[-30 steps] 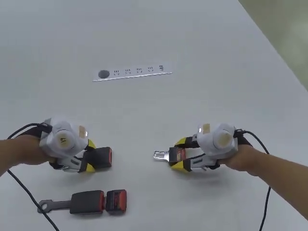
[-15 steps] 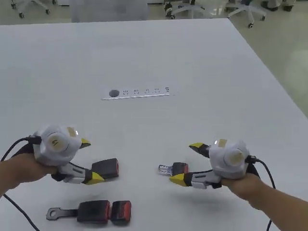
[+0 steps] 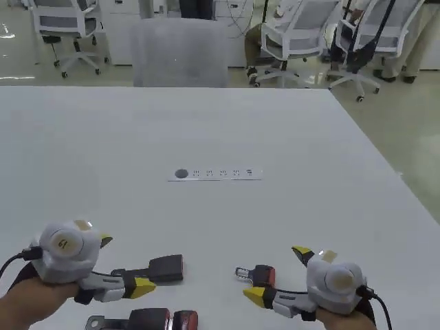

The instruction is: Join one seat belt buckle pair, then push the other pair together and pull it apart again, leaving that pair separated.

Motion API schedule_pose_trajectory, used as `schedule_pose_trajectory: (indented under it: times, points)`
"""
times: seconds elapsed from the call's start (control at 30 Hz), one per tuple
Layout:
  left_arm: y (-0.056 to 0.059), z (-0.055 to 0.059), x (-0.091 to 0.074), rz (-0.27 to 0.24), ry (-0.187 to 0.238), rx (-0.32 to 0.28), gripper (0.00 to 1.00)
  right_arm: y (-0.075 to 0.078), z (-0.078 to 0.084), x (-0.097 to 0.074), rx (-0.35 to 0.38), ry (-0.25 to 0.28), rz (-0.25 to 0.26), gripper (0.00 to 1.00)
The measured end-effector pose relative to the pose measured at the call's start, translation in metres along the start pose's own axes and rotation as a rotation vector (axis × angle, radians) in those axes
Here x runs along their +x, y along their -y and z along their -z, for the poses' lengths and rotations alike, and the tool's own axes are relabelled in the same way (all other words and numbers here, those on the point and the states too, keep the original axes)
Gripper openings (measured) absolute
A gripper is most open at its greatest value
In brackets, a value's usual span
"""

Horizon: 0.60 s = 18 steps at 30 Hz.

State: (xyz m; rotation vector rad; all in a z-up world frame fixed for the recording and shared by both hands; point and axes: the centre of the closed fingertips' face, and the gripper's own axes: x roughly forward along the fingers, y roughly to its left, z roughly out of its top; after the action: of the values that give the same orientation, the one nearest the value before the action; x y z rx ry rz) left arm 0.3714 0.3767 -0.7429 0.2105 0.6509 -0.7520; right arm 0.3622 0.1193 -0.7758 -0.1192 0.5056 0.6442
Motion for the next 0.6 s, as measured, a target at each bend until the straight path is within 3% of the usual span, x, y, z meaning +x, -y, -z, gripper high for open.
schedule_pose_trajectory:
  times: [0.1,0.27,0.4,0.53,0.6]
  points:
    - [0.004,0.008,-0.011,-0.007,0.018,-0.039,0.92,-0.003,-0.003,-0.011,0.002,0.018,0.028,0.96]
    - [0.01,0.018,-0.031,-0.028,0.085,-0.102,0.98,-0.018,-0.005,-0.03,-0.02,0.032,0.048,0.99]
    - [0.023,0.026,-0.046,-0.028,0.12,-0.112,1.0,-0.026,-0.003,-0.042,-0.04,0.038,0.061,0.99]
    - [0.023,0.035,-0.06,-0.029,0.131,-0.103,1.0,-0.029,-0.001,-0.055,-0.08,0.051,0.102,1.0]
    - [0.023,0.033,-0.066,-0.035,0.177,-0.134,1.0,-0.034,0.003,-0.059,-0.062,0.044,0.087,1.0]
